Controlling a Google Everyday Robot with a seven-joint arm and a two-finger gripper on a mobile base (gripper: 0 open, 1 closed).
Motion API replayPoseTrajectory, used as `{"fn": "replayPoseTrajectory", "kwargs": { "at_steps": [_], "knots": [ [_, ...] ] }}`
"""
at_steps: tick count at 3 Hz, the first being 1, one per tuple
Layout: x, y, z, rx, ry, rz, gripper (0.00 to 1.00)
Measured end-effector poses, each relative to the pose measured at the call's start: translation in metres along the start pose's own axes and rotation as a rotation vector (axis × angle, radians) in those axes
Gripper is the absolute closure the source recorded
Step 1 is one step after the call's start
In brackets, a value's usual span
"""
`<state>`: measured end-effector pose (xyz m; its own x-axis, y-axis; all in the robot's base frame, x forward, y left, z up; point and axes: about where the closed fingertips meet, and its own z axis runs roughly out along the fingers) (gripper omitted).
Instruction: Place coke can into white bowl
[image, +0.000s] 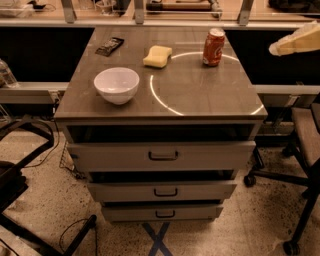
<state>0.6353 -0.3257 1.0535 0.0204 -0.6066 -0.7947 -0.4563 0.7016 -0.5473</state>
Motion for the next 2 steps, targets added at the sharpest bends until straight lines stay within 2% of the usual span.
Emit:
{"fn": "replayPoseTrajectory", "kwargs": {
  "at_steps": [1, 2],
  "knots": [
    [-0.004, -0.004, 0.058, -0.039, -0.020, 0.080, 0.00],
    [-0.008, -0.006, 0.125, -0.070, -0.062, 0.215, 0.00]
  ]
}}
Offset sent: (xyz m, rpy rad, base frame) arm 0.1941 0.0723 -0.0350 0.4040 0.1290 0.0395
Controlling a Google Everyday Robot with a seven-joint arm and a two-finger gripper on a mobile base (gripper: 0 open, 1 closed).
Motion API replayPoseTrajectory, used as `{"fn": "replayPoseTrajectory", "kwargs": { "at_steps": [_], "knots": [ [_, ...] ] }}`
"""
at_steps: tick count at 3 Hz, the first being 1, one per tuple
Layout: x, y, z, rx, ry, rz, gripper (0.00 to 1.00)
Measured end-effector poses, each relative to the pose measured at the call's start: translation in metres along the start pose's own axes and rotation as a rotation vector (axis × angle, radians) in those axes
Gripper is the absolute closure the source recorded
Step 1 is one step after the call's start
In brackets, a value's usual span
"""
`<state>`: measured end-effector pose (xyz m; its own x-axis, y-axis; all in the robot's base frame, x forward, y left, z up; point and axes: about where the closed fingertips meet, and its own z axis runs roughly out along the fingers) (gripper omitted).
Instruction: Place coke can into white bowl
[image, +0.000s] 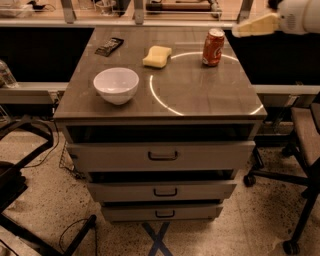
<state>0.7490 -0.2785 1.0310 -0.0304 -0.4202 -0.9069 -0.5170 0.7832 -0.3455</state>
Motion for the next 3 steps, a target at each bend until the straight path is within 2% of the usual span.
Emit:
{"fn": "replayPoseTrajectory", "kwargs": {
  "at_steps": [1, 2, 3],
  "knots": [
    [0.013, -0.003, 0.064, -0.039, -0.046, 0.121, 0.00],
    [0.024, -0.001, 0.090, -0.069, -0.069, 0.161, 0.00],
    [0.042, 0.015, 0.120, -0.132, -0.102, 0.216, 0.00]
  ]
}}
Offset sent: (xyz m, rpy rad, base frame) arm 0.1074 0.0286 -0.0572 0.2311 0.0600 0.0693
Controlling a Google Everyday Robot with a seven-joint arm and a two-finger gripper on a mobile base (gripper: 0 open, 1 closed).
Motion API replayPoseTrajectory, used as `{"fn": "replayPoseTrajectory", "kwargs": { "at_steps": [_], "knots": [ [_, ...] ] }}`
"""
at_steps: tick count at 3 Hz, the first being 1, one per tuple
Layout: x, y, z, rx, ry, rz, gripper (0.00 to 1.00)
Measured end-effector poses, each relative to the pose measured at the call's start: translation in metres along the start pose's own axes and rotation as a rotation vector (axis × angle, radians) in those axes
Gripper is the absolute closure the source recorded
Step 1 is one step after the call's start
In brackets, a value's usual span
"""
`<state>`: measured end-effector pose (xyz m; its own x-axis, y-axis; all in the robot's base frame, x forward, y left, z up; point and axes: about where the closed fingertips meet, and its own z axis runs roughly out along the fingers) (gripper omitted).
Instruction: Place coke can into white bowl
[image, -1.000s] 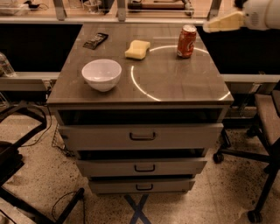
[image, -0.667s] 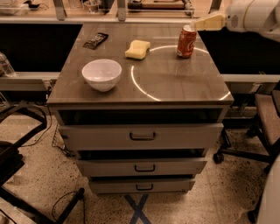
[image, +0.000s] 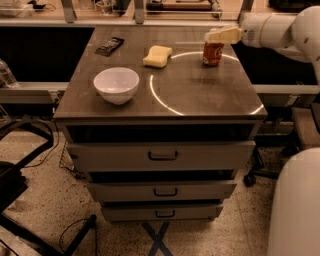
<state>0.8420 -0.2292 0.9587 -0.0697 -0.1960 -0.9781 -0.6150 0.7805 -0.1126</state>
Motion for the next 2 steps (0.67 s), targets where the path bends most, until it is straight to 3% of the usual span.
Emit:
{"fn": "replayPoseTrajectory", "kwargs": {
  "at_steps": [1, 2],
  "knots": [
    [0.021, 0.007, 0.024, -0.039, -0.036, 0.050, 0.00],
    [0.039, 0.005, 0.040, -0.028, -0.068, 0.090, 0.18]
  ]
}}
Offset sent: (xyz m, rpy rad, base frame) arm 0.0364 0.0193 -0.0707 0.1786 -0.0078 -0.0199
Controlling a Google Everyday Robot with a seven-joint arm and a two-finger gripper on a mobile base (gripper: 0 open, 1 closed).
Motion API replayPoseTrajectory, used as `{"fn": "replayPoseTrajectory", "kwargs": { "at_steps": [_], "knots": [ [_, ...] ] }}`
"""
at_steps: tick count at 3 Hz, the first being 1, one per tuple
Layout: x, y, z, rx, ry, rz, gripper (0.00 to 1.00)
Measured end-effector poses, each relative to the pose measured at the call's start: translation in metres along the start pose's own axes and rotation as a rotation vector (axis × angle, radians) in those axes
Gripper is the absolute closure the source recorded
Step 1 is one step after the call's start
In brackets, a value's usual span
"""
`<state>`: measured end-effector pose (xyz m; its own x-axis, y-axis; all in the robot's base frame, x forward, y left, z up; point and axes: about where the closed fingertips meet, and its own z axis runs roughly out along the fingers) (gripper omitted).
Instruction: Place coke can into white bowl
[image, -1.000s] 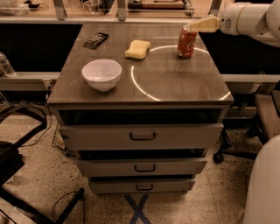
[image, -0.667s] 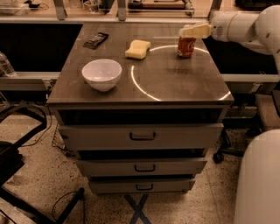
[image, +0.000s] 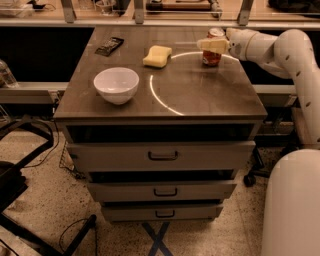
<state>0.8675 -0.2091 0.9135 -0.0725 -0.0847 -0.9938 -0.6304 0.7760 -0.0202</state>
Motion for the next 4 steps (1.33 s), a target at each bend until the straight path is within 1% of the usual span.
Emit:
{"fn": "replayPoseTrajectory", "kwargs": {
  "at_steps": [1, 3, 4],
  "knots": [
    [0.003, 0.002, 0.005, -0.001, -0.006, 0.006, 0.49],
    [0.004, 0.006, 0.011, -0.009, -0.005, 0.008, 0.96],
    [-0.007, 0.014, 0.013, -0.022, -0.005, -0.013, 1.00]
  ]
}}
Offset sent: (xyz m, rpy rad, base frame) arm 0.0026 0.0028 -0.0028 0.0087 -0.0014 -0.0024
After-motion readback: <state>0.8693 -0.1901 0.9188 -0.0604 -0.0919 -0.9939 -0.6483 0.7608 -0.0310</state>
